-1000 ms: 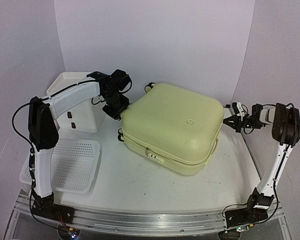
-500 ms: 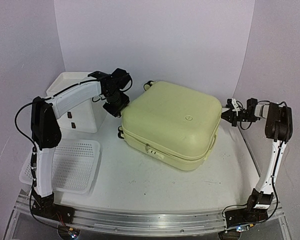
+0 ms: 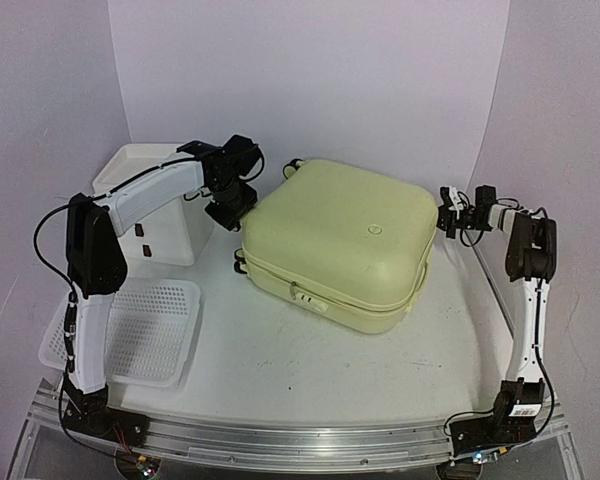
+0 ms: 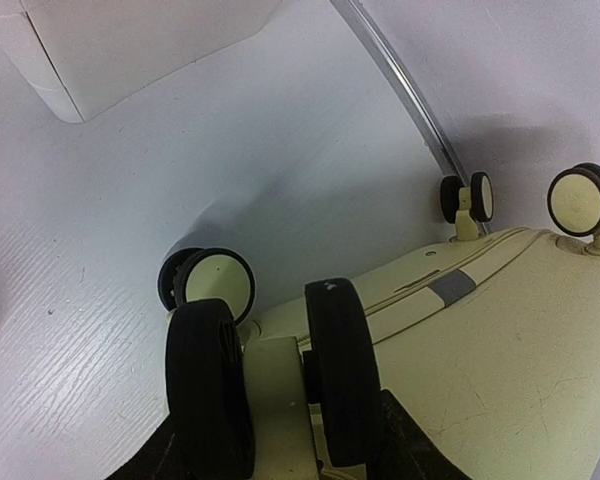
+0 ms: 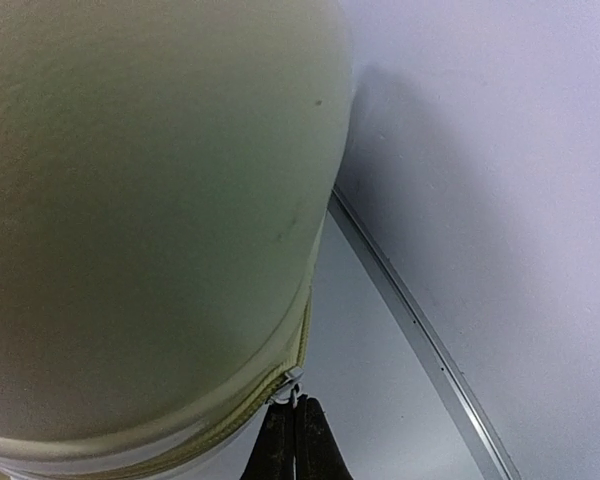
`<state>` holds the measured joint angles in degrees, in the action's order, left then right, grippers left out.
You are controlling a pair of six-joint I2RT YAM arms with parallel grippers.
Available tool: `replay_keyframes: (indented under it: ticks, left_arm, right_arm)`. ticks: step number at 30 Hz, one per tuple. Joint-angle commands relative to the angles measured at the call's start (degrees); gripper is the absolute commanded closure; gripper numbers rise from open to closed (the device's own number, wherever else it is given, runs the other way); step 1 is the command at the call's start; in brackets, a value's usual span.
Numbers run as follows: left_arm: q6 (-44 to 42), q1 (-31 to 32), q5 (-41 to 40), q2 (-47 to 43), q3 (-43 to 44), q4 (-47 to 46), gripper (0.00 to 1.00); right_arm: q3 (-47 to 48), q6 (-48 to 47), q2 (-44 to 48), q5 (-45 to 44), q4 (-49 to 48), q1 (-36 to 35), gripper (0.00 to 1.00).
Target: Open, take out, and arrange the luggage
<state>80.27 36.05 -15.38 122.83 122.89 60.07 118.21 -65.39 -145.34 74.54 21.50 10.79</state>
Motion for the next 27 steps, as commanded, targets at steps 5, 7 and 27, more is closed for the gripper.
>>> replay_keyframes:
  ticks: [5, 7, 27]
  left_arm:
    - [-21.6, 2.0, -9.5, 0.2, -2.8, 6.6, 0.92]
    - [-20.5, 2.0, -9.5, -0.9, -4.0, 6.6, 0.91]
    - [-18.1, 2.8, -0.4, -8.0, -9.5, 5.7, 0.83]
  right_arm:
    - [-12.3, 30.8, 11.7, -15.7, -30.1, 0.2, 0.57]
    - [-18.6, 35.9, 17.3, -21.6, -31.1, 1.6, 0.31]
    - [-51.0, 90.5, 74.8, -61.7, 36.3, -11.3, 0.02]
